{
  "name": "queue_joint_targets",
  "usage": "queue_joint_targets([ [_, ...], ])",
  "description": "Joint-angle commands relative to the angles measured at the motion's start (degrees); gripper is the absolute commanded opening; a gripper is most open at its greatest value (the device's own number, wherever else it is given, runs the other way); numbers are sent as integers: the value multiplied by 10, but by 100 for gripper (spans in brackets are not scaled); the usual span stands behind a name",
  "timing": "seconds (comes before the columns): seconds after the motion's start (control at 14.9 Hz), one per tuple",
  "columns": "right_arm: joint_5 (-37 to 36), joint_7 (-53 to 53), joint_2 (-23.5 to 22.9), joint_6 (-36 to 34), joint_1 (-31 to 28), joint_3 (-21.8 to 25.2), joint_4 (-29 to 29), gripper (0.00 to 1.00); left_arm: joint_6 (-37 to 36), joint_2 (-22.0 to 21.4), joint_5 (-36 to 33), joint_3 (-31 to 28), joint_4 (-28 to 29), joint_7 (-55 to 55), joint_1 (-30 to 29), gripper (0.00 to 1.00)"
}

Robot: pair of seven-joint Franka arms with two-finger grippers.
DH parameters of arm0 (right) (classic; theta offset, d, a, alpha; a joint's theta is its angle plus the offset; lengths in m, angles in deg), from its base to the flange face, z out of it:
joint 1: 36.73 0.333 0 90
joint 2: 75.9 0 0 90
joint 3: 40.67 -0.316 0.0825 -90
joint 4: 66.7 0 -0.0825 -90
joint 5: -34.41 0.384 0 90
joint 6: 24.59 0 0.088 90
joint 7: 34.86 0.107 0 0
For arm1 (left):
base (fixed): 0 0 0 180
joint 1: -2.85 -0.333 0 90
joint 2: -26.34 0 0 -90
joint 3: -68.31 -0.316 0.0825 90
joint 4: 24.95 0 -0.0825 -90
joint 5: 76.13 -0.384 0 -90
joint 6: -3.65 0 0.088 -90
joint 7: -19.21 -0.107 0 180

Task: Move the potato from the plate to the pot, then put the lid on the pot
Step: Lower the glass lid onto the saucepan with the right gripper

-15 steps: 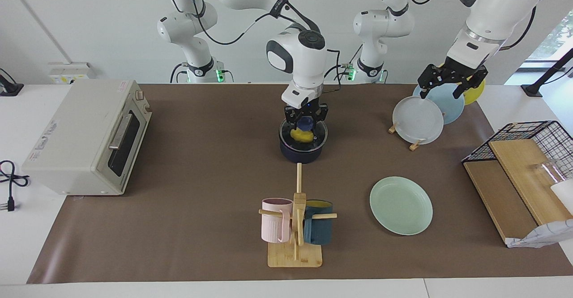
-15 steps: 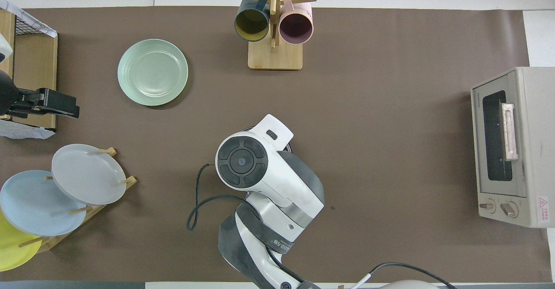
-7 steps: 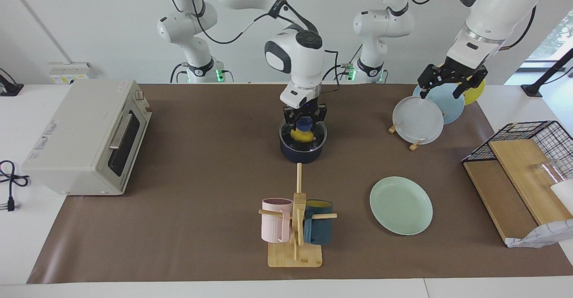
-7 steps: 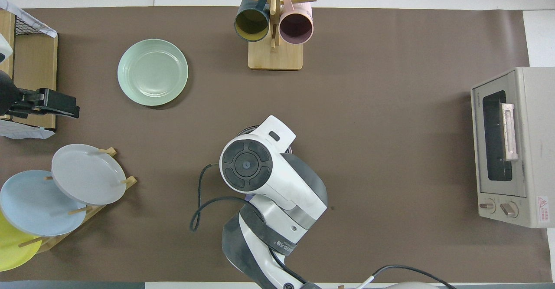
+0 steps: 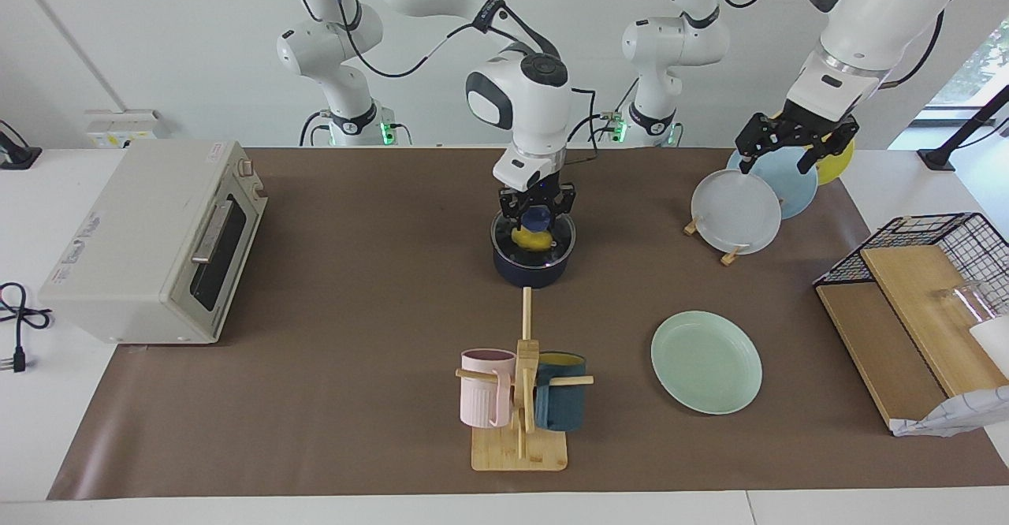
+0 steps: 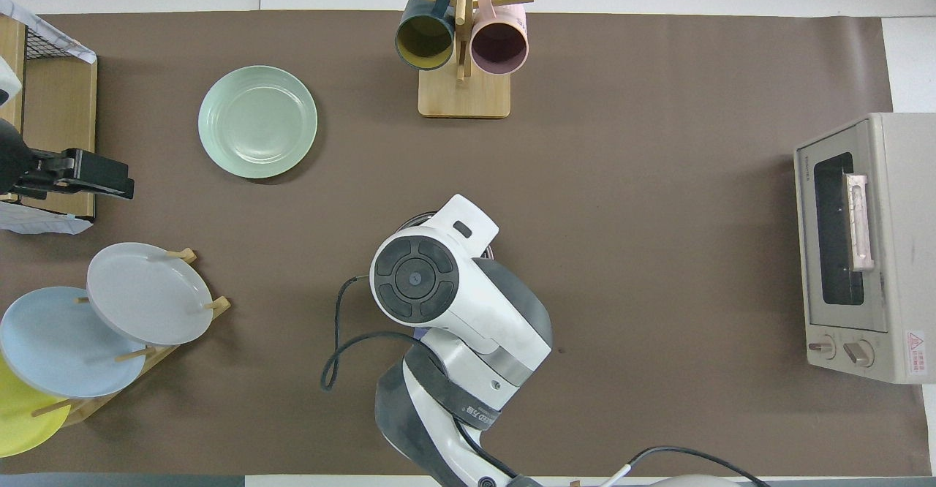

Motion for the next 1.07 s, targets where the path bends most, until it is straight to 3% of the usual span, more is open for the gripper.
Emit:
queue_joint_targets([
  [0.0,-23,-13,10,9,-2,-2,-15,84,-3,-2,0,3,-3,-8,-5,100],
  [0.13,-25,-13,10,9,-2,-2,-12,100,-2,-2,-1,2,-3,-8,-5,100],
  [0.54,-52,-25,8,-2,-7,-2,13,100,-3,-2,-1,3,-3,-8,-5,100],
  [0.87,-43,-103,12,-87,-54,0,80,100,-2,-2,-1,3,-3,-8,-5,100],
  [1.0,-41,-147,36,-121,-86,-1,85,100,-2,-2,-1,3,-3,-8,-5,100],
])
